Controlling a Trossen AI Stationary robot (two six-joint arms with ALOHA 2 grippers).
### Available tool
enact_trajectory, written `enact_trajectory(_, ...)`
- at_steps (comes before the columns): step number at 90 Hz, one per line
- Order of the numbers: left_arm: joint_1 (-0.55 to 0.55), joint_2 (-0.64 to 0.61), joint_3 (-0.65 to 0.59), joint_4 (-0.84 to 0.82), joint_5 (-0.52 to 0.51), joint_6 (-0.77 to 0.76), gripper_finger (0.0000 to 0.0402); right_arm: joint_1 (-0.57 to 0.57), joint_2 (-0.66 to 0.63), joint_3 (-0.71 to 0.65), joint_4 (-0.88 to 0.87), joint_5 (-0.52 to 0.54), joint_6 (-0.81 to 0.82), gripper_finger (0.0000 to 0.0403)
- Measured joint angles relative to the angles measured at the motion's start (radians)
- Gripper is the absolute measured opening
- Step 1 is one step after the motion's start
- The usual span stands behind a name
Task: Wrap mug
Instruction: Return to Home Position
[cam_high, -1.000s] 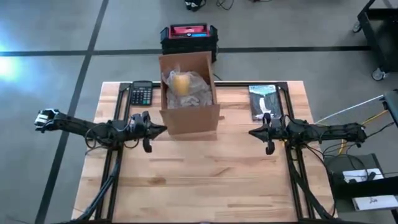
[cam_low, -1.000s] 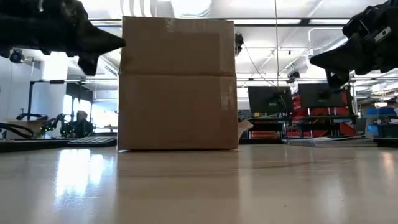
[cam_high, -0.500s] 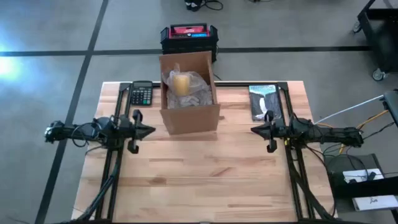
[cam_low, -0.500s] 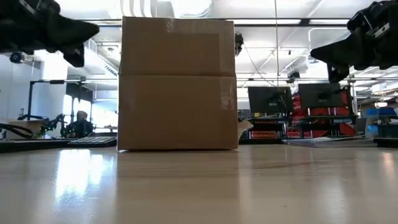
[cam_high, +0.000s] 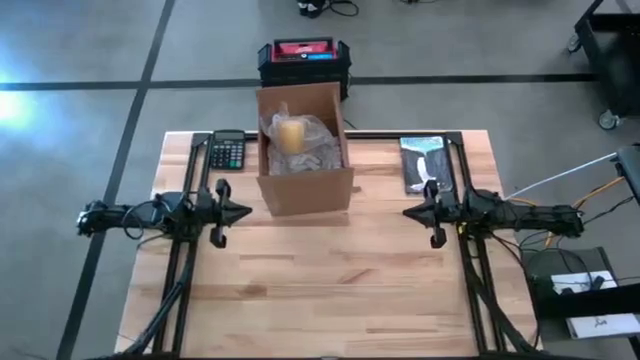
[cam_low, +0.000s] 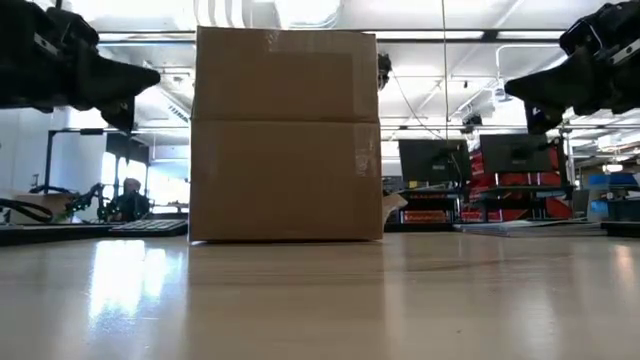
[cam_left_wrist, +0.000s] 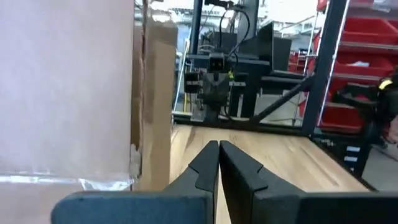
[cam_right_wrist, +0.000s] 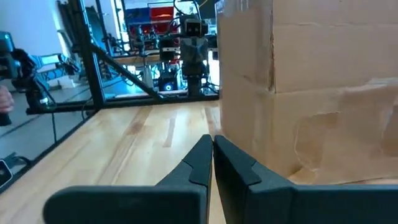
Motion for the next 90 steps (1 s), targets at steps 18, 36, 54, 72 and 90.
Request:
enact_trajectory(18,0.0,0.012,0.0,-0.003,-0.023,0.013,0.0,0.0,0.0,0.0,0.011,-0.003,-0.012,0.0)
enact_trajectory(36,0.0,0.05,-0.001,-0.002,-0.028,0.006,0.0,0.0,0.003,0.0,0.017,0.0,-0.014,0.0)
enact_trajectory(54,0.0,0.095,-0.001,-0.003,-0.028,0.006,0.0,0.0,0.003,0.0,0.018,0.002,-0.015,0.0)
enact_trajectory(72,0.0,0.142,-0.001,-0.003,-0.029,0.005,0.0,0.0,0.003,0.0,0.017,0.002,-0.015,0.0)
enact_trajectory(90,0.0,0.192,-0.001,-0.003,-0.029,0.005,0.0,0.0,0.003,0.0,0.017,0.003,-0.015,0.0)
